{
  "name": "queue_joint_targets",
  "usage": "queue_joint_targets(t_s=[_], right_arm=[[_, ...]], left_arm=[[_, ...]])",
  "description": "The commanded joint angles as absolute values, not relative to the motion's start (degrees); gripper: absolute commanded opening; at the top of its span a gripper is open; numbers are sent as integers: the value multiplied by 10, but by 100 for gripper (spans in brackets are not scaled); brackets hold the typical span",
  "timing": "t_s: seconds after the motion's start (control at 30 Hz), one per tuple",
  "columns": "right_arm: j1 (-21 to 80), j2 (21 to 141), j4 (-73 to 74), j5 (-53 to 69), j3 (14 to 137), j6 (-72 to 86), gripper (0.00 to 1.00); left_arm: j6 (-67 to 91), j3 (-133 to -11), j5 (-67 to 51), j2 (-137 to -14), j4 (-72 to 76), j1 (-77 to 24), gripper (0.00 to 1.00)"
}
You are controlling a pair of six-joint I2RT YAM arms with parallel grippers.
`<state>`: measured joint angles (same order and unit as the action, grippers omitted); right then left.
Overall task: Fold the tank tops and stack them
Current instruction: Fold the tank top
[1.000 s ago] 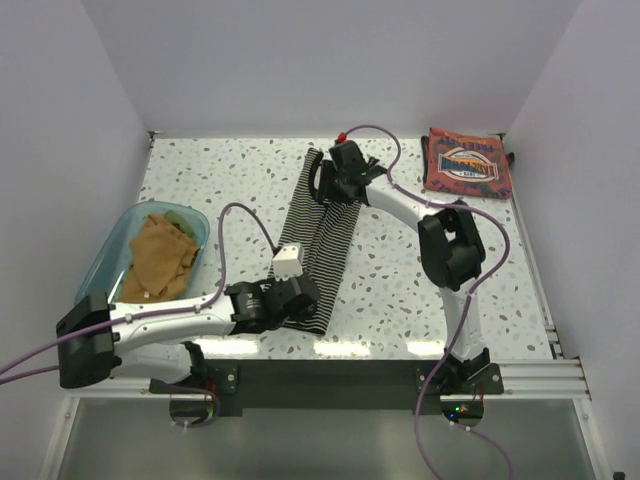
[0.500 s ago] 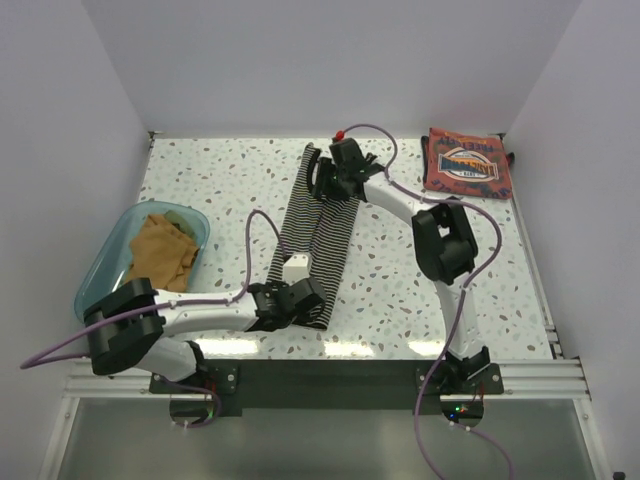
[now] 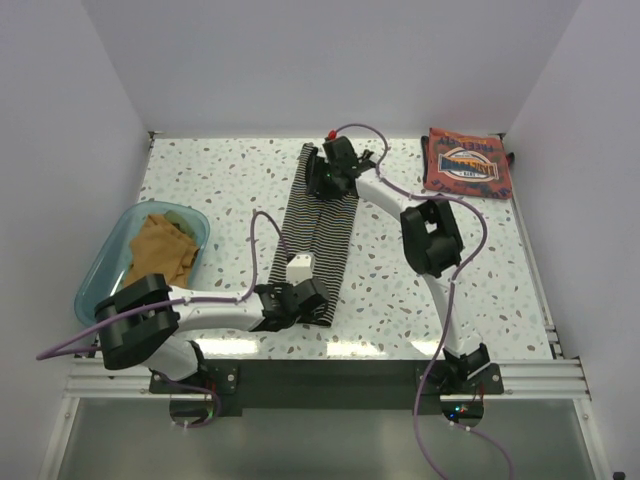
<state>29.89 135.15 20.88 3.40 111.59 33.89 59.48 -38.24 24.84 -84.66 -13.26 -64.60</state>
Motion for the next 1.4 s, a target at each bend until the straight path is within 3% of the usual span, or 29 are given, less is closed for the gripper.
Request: queue_joint_targets(t_s=[0.0, 0.23, 0.6, 0.7, 0.93, 1.07, 1.2, 1.37], right_arm=[[291, 1362, 224, 54, 1171, 347, 55], [280, 1385, 235, 71, 1223, 361, 55], [251, 1318, 270, 47, 1191, 316, 55], [251, 1257, 272, 35, 1124, 299, 55], [258, 1046, 202, 53, 801, 327, 52], [314, 922, 183, 34, 660, 350, 49], [391, 858, 134, 52, 536, 400, 37], [451, 837, 93, 60, 455, 450, 32]], left_arm=[[609, -349, 214, -867, -149, -652, 0], [619, -343, 199, -868, -144, -671, 0], [623, -380, 153, -893, -88, -712, 0], [628, -393, 166, -868, -105, -711, 0], [627, -420, 204, -777, -184, -682, 0], [621, -409, 202, -744, -185, -669, 0], [599, -405, 189, -755, -159, -658, 0], [594, -398, 178, -780, -148, -657, 0]])
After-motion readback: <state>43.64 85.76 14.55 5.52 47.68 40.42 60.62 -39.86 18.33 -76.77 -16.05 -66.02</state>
